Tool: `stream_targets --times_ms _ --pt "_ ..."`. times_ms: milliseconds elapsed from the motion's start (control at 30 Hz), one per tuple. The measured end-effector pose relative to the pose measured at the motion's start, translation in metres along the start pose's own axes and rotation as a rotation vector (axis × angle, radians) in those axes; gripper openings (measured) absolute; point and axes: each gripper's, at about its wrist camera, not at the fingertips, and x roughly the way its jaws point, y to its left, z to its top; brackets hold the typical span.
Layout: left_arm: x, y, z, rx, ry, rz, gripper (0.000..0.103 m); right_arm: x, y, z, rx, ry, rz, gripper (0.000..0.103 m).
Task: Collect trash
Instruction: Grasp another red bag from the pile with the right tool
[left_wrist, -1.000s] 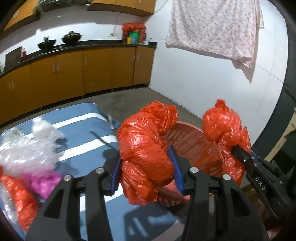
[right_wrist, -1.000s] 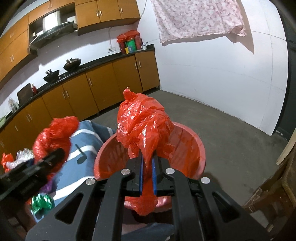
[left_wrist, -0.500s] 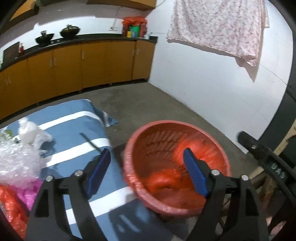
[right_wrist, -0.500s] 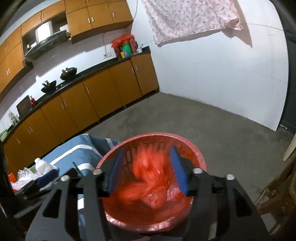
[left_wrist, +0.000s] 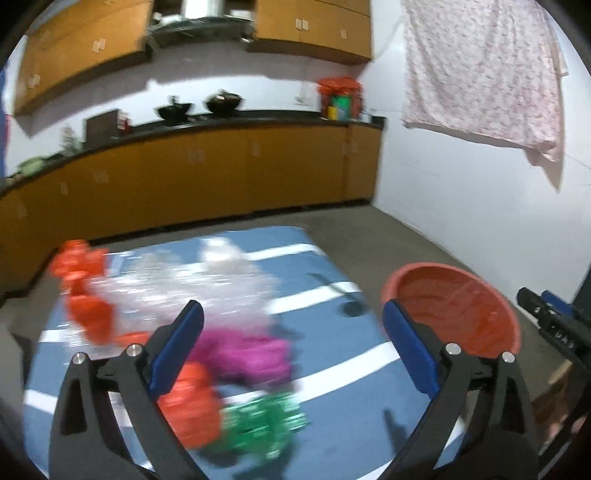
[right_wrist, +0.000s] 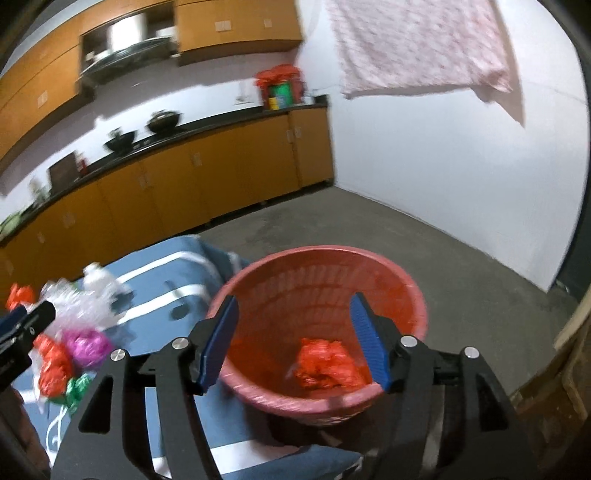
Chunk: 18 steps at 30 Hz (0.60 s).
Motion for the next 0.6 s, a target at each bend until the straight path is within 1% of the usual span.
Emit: stream_targets --times_ms 133,200,333,400,600 --pt "-0.024 0.043 -0.012 -0.026 -0.015 0.115 0.096 -0.003 0.041 -0.009 -0.058 0.018 0.092 0.063" --pt "-0.033 0.069 -0.021 -0.048 -0.004 0.179 0.096 -0.001 0.063 -0.016 -0.084 0.037 0.134 0.063" --pt "-0.043 0.115 -0.039 -0.098 0.032 0.275 0.096 -0.004 0.097 -0.026 -0.111 0.073 0.213 0.063" --pt "-0.049 0.138 -0.049 -0.147 0.048 0.312 0.096 -0.007 0.117 -0.030 -0.140 0.081 0.255 0.063" --pt "-0.068 0.183 -0.065 -0.243 0.052 0.380 0.096 -0.013 0.177 -0.041 -0.221 0.109 0.372 0.062"
